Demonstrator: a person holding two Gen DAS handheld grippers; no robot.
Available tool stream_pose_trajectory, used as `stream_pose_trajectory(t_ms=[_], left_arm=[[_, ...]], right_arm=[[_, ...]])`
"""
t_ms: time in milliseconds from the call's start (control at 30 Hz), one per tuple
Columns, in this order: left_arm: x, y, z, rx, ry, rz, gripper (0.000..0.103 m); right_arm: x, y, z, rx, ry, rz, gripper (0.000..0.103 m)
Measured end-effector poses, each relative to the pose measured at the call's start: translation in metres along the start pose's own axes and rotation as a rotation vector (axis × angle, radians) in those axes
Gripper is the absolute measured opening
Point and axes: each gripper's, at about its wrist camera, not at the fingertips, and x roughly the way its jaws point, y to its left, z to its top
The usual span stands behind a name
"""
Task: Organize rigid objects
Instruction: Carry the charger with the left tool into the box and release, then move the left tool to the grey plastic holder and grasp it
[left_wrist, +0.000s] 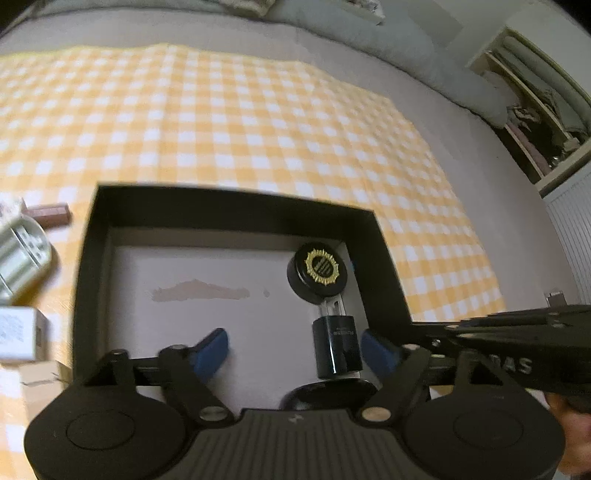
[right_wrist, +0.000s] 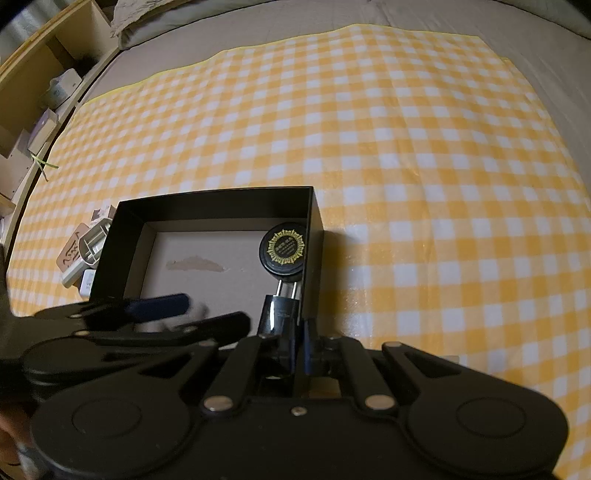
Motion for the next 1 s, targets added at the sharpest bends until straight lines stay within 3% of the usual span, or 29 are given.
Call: stream_pose_trajectory(t_ms=[200, 367, 800, 1000], left_arm=[[-0.039, -0.004, 0.002, 0.098, -0.112, 0.008, 0.095], [-0.071, -0.003, 0.003, 0.115, -0.191, 0.041, 0.102], [-0.148, 0.039, 0.008, 0.130, -0.410, 0.193, 0.103], [-0.167, 0.070, 0.012, 0.159, -0.442, 0.283, 0.103]], right_arm=[[-0.002, -0.002, -0.002, -0.004, 0.000, -0.006, 0.005], [0.004, 0.004, 0.003, -0.017, 0.001, -0.024, 0.005], [0.006, 0.004, 0.004, -0.021, 0.000, -0.035, 0.005], [0.005, 0.004, 0.002, -0.022, -0.001, -0.035, 0.005]])
